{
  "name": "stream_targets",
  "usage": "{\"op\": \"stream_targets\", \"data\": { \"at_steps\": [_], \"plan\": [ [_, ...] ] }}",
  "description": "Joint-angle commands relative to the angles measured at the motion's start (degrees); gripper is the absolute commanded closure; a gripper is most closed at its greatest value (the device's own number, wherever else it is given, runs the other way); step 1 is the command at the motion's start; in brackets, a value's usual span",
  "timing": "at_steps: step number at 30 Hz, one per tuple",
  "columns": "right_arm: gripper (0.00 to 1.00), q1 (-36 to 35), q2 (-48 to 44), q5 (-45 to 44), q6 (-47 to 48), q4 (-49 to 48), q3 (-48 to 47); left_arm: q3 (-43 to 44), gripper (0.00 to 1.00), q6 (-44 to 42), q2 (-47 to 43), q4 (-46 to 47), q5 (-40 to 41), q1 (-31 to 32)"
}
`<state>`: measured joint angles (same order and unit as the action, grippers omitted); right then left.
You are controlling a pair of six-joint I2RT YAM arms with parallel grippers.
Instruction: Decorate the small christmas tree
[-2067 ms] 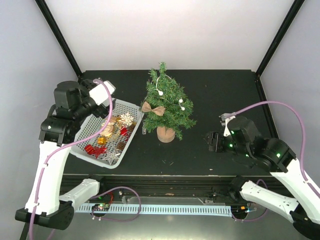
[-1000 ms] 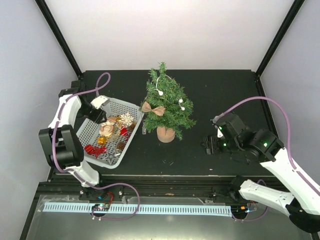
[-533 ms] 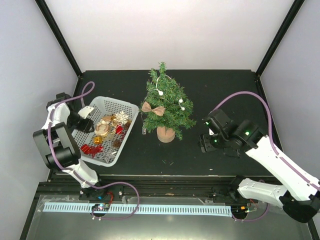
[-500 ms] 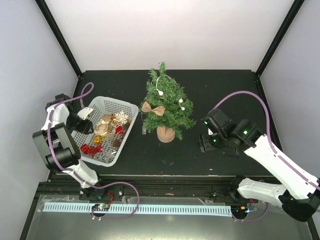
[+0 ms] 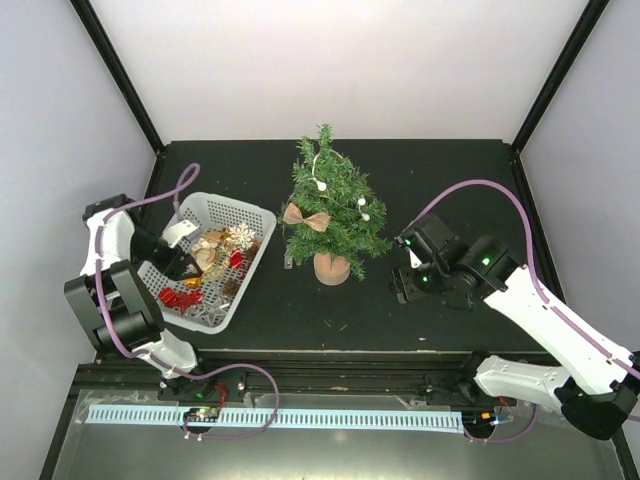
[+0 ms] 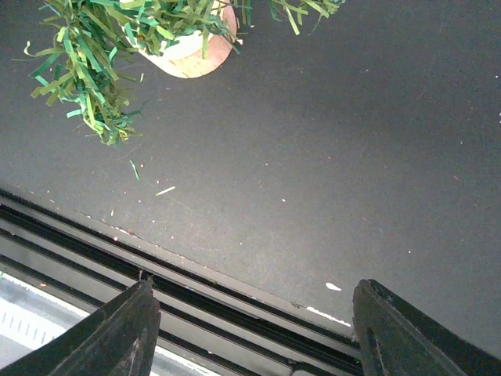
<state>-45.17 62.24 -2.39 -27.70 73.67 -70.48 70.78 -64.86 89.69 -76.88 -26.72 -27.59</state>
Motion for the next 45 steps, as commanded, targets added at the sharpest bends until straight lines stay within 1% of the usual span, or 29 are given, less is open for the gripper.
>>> {"op": "stream_targets", "data": {
  "at_steps": [1, 4, 8, 11, 15, 22, 28, 34, 38, 42, 45],
  "plan": [
    [0.32, 0.22, -0.64, 0.83, 1.0, -0.59, -0.6, -4.3, 0.29, -6.72, -2.57, -2.72, -6.1, 6.46],
    [0.32, 0.26, 0.27, 0.91, 1.2, 0.22, -1.73, -8.22, 0.27, -1.54, -2.63, 4.11, -4.14, 11.06],
    [0.32, 0.26, 0.68, 0.61, 1.1, 0.81, -2.25, -12.24, 0.25, 4.83, -4.15, 13.65, -1.86, 14.36],
    [0.32, 0.25, 0.37, 0.33, 0.38, 0.99, -2.08, -14.16, 0.25, 7.95, -4.43, 18.9, 0.6, 15.86],
    [0.31, 0.22, -0.31, -0.07, -0.37, 0.96, -1.61, -15.59, 0.25, 10.34, -4.53, 24.02, 2.1, 16.16],
    [0.31, 0.25, 0.02, -0.25, -0.52, 1.04, -1.68, -17.24, 0.29, 9.62, -2.29, 23.18, 0.9, 17.64],
    [0.32, 0.18, 0.12, -0.23, -0.46, 1.13, -1.77, -17.9, 0.3, 6.19, -1.03, 19.02, -0.43, 17.74],
    [0.32, 0.3, 0.34, -0.07, -0.52, 0.86, -1.77, -18.83, 0.31, 7.16, -0.24, 21.9, 1.76, 18.02],
    [0.31, 0.21, 0.23, -0.24, -0.61, 1.04, -1.85, -18.82, 0.39, 7.67, 1.08, 23.01, 2.92, 18.8],
    [0.32, 0.21, -0.02, -0.56, -1.12, 1.13, -1.62, -18.67, 0.56, 8.24, 1.08, 23.4, 2.58, 19.24],
    [0.32, 0.25, -0.28, -1.19, -1.62, 1.17, -1.3, -18.56, 0.62, 8.05, 0.89, 23.06, 2.16, 19.22]
  ]
}}
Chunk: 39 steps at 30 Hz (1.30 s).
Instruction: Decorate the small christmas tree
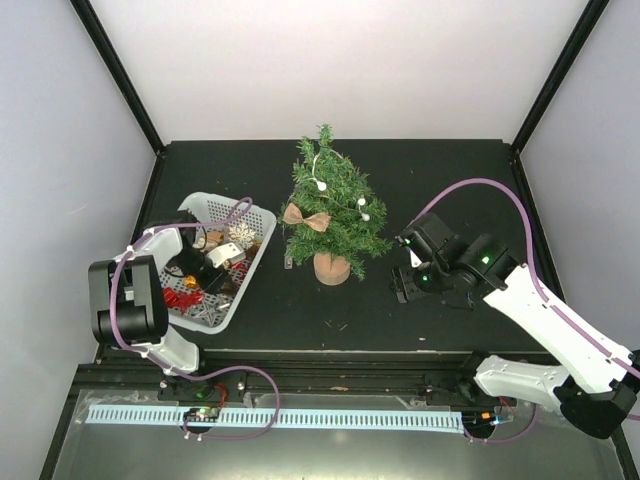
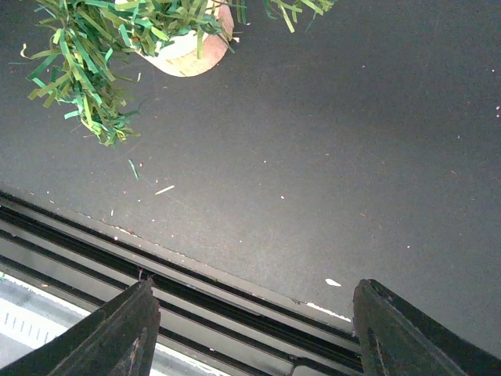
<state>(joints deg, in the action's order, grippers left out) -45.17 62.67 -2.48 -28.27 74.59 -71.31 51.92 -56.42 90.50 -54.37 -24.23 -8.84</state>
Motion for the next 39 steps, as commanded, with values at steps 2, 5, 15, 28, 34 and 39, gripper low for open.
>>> {"op": "stream_targets", "data": {
  "at_steps": [2, 5, 15, 28, 34, 39],
  "plan": [
    [0.32, 0.24, -0.88, -1.21, -1.3, 0.04, -0.25, 0.31, 0.67, -0.57, -0.18, 0.3, -0.44, 0.46],
    [0.32, 0.23, -1.06, -1.47, -1.45, 0.03, -0.23, 0.58, 0.73, -0.78, -0.49, -0.13, -0.46, 0.49],
    [0.32, 0.3, -0.74, -1.82, -0.88, -0.06, -1.14, 5.84, 0.74, -1.31, -2.17, -4.0, -0.37, -1.62],
    [0.32, 0.26, -1.83, -5.16, 0.28, 1.49, -3.24, 26.47, 0.73, -0.1, -5.77, -20.24, -8.73, -3.86],
    [0.32, 0.32, -2.94, -4.96, 0.78, 1.74, -5.63, 38.58, 0.73, 2.38, -6.11, -28.98, -17.05, -2.12],
    [0.33, 0.18, -3.61, -0.47, 5.43, 0.17, -11.7, 44.61, 0.73, 4.54, -8.44, -32.57, -21.17, 2.55]
  ]
}}
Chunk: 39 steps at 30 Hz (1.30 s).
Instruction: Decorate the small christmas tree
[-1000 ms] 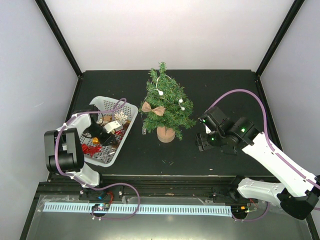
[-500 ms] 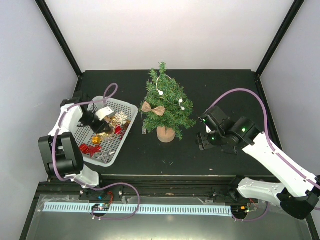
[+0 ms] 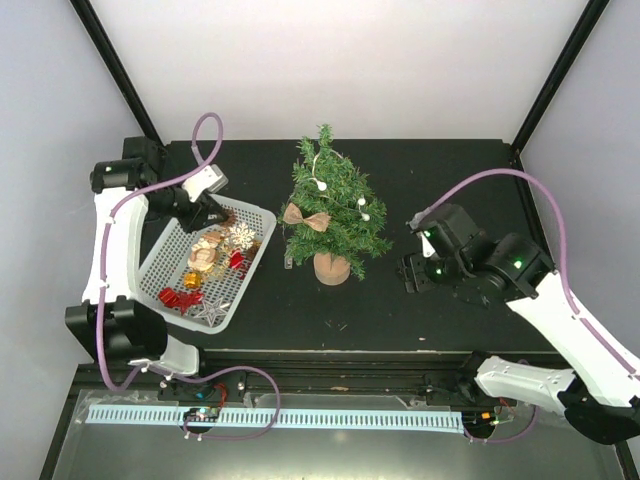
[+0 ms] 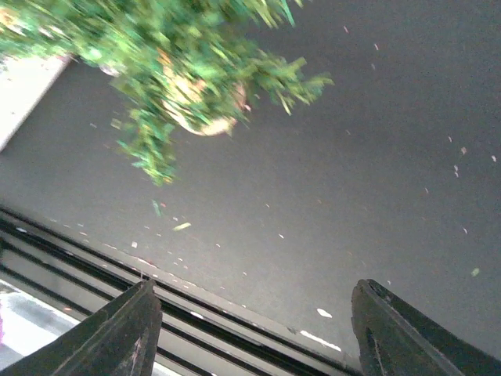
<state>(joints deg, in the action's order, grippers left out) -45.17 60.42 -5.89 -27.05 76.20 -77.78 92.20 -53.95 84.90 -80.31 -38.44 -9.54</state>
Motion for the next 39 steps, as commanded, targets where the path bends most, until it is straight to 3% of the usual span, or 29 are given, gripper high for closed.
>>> {"op": "stream_targets", "data": {
  "at_steps": [1, 9, 19, 24, 29, 39],
  "plan": [
    [0.33, 0.21, -1.28, 4.64, 5.14, -1.8, -7.26, 5.37, 0.73, 2.78, -3.59, -6.81, -7.66, 4.45],
    [0.34, 0.17, 1.88, 13.62, 8.25, -4.45, -19.06, 14.02, 0.72, 9.37, -6.46, -7.78, -10.92, 12.24],
    [0.34, -3.52, 5.0, 24.81, 9.26, -10.06, -22.95, 20.21, 0.71, 14.1, -9.03, -6.43, -13.66, 15.49],
    [0.35, -11.39, 14.3, 19.83, 11.69, -6.6, -33.58, 22.52, 0.71, 15.43, -9.08, -5.71, -15.98, 16.63],
    [0.35, -14.92, 21.82, 16.1, 13.66, -4.03, -43.3, 25.52, 0.71, 16.97, -9.49, -5.0, -19.73, 16.75],
    [0.36, -20.01, 26.93, 7.29, 15.81, -9.95, -42.99, 29.39, 0.71, 18.87, -11.16, -3.67, -25.11, 16.8]
  ]
}}
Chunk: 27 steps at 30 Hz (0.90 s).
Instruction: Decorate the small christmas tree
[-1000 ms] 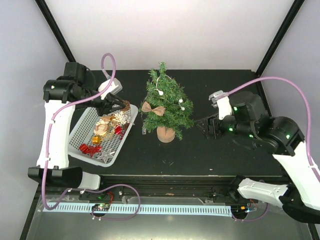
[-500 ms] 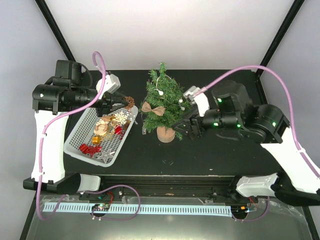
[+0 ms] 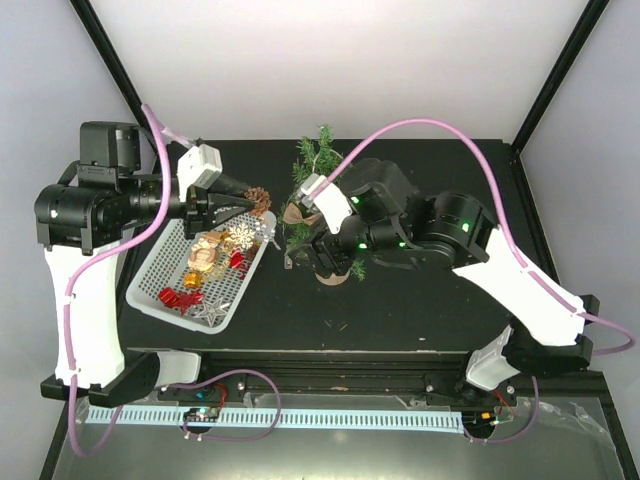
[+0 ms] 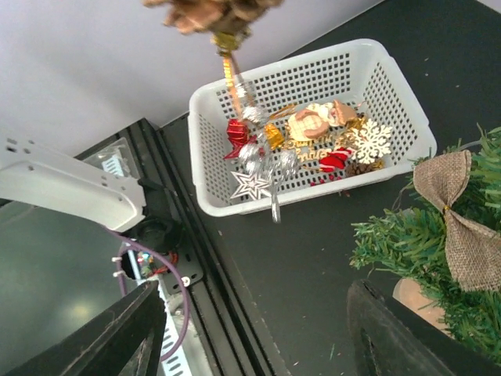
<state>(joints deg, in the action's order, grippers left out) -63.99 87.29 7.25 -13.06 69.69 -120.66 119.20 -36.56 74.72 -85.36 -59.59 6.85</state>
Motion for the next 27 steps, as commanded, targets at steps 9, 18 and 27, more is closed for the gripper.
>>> {"op": "stream_targets", "data": {
  "at_steps": [9, 18, 27],
  "plan": [
    [0.37, -2.12, -3.08, -8.87, 2.25, -18.7, 8.42, 2.44, 0.71, 2.54, -3.45, 1.88, -5.75, 0.35],
    [0.37, -2.68, -2.16, -5.45, 3.03, -25.13, 10.18, 2.36, 0.71, 2.98, -3.79, 2.5, -6.5, 0.27],
    [0.38, -2.72, 1.12, -1.42, 4.08, -24.92, 7.43, 2.36, 0.71, 3.06, -3.59, 2.75, -7.03, 0.27]
  ]
}}
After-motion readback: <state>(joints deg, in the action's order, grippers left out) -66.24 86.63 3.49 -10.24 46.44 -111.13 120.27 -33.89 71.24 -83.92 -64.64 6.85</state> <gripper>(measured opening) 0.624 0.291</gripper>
